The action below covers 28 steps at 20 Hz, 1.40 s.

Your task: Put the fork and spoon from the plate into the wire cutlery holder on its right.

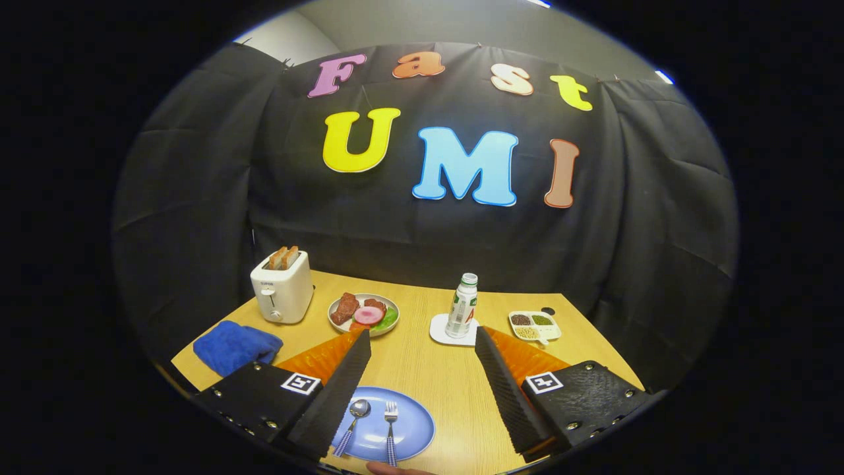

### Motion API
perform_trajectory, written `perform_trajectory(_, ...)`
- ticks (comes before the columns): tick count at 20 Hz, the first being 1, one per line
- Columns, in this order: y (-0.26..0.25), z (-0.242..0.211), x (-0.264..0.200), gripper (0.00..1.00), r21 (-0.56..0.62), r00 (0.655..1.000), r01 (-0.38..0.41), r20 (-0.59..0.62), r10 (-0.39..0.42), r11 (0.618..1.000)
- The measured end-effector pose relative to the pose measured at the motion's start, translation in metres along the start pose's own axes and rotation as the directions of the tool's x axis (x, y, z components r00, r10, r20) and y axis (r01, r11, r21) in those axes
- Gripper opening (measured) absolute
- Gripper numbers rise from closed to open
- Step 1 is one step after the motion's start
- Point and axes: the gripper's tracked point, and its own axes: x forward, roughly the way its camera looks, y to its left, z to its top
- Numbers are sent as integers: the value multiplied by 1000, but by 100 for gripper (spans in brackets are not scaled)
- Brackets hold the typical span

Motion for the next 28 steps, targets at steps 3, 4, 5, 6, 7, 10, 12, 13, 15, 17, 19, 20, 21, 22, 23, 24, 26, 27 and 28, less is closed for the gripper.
perform_trajectory(3,5,-13,2,97,-13,999,-15,-34,14,1000)
perform_trajectory(4,8,-19,2,97,-17,999,-20,-49,19,1000)
perform_trajectory(5,9,-25,3,97,-21,997,-26,-67,25,999)
perform_trajectory(6,12,-35,5,97,-20,995,-37,-93,35,999)
perform_trajectory(7,15,-45,6,97,-7,990,-49,-133,48,999)
perform_trajectory(10,20,-85,8,97,12,960,-68,-272,68,998)
perform_trajectory(12,23,-109,9,97,15,933,-78,-352,78,997)
perform_trajectory(13,24,-120,8,96,9,916,-85,-392,82,996)
perform_trajectory(15,29,-147,5,96,-9,881,-108,-465,91,994)
perform_trajectory(17,34,-174,3,96,-29,831,-140,-546,102,990)
perform_trajectory(19,36,-203,-5,84,-38,768,-160,-633,100,986)
perform_trajectory(20,40,-213,-7,82,-19,735,-174,-668,117,984)
perform_trajectory(21,43,-223,-8,73,-4,708,-180,-694,127,984)
perform_trajectory(22,45,-230,-10,66,17,684,-184,-716,140,983)
perform_trajectory(23,45,-233,-10,60,33,670,-184,-727,150,982)
perform_trajectory(24,46,-236,-10,60,40,663,-182,-733,153,982)
perform_trajectory(26,47,-242,-7,60,45,649,-187,-744,158,981)
perform_trajectory(27,48,-244,-6,59,44,641,-189,-751,157,981)
perform_trajectory(28,49,-247,-5,59,36,635,-192,-757,152,981)
